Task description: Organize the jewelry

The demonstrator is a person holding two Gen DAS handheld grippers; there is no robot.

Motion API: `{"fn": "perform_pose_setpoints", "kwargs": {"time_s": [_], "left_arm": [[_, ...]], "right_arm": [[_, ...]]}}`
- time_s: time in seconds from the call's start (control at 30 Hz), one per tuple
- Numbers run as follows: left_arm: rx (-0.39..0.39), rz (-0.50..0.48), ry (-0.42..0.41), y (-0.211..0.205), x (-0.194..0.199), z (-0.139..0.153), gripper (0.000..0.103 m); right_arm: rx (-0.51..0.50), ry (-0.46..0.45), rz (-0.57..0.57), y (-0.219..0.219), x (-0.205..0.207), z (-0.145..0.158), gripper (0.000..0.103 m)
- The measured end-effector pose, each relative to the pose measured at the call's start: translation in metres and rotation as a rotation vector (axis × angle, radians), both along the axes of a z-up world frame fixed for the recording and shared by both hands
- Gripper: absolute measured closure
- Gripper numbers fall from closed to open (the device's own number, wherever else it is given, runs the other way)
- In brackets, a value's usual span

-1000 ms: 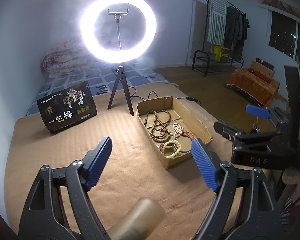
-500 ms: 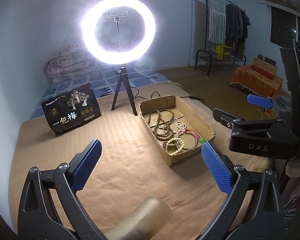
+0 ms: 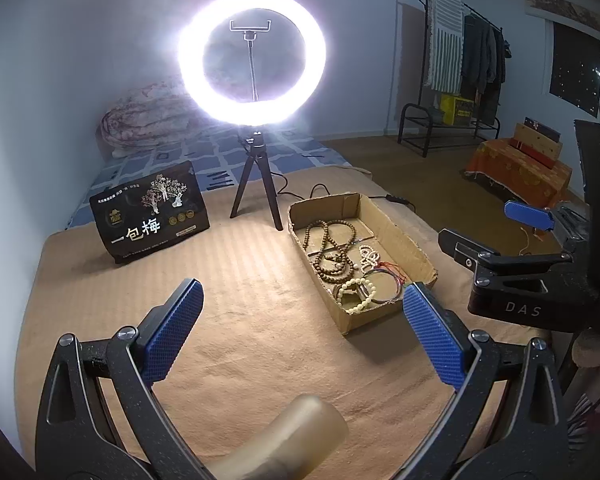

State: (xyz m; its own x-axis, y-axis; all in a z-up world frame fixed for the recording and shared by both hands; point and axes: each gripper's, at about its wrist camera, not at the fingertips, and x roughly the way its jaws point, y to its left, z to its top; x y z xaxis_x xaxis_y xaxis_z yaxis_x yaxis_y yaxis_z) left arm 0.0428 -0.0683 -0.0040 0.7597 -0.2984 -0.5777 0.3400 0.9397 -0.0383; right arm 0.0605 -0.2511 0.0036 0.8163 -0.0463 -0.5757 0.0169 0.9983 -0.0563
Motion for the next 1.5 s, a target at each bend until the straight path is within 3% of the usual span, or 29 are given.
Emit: {"fn": "perform_pose_setpoints", "kwargs": {"time_s": [1.5], "left_arm": [[-0.004, 0.003, -0.001, 0.0012, -0.0004, 0.0, 0.001]], "right_arm": [[-0.016, 0.012, 0.013, -0.0024, -0.0003, -0.0041, 0.0]]}}
